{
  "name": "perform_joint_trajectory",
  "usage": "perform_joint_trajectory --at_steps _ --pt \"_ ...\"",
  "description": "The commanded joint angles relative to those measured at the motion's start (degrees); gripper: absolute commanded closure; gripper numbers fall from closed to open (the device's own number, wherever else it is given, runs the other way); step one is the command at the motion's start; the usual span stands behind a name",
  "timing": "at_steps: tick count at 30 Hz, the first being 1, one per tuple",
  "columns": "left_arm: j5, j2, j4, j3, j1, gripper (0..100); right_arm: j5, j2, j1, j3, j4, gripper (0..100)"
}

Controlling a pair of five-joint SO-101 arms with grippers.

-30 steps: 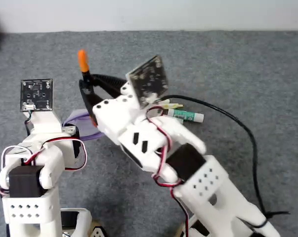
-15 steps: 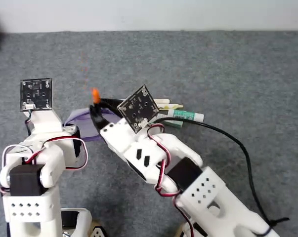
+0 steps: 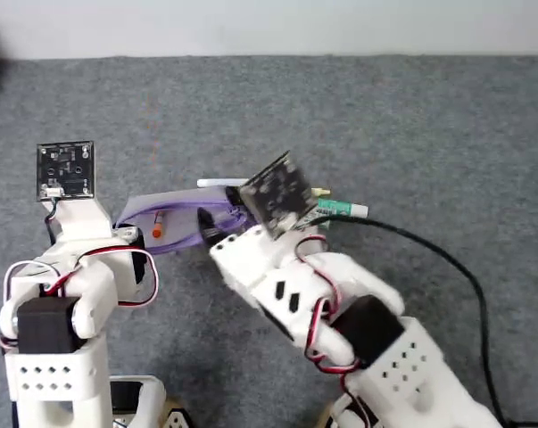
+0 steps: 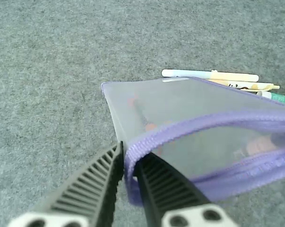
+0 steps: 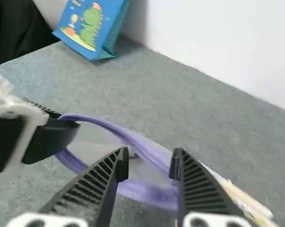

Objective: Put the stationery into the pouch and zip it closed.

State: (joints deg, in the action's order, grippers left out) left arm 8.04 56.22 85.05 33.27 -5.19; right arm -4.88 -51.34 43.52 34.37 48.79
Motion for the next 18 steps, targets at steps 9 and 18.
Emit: perform_joint_trajectory --at_steps 9,18 --pt "0.7 -0.2 -1.2 -0.2 -0.1 99 -2.5 18.9 -23.2 -17.3 19.7 87.0" --pt "0.7 -0.2 -1.2 -0.2 0.0 99 13.8 42.0 -28.1 -27.6 27.6 86.5"
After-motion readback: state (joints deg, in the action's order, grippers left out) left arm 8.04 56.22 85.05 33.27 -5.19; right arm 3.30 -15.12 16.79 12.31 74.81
